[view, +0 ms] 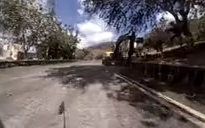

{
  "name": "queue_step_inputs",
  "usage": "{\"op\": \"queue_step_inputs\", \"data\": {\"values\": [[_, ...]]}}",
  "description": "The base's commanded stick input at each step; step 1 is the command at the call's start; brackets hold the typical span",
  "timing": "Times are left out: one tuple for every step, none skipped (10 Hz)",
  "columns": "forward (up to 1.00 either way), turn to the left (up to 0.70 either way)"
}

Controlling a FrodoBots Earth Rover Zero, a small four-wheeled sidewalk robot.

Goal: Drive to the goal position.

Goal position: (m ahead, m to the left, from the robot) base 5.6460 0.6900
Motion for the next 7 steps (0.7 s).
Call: {"op": "queue_step_inputs", "data": {"values": [[0.7, 0.0], [0.7, 0.0], [0.7, 0.0], [0.7, 0.0], [0.7, 0.0], [0.7, 0.0], [0.7, 0.0]]}}
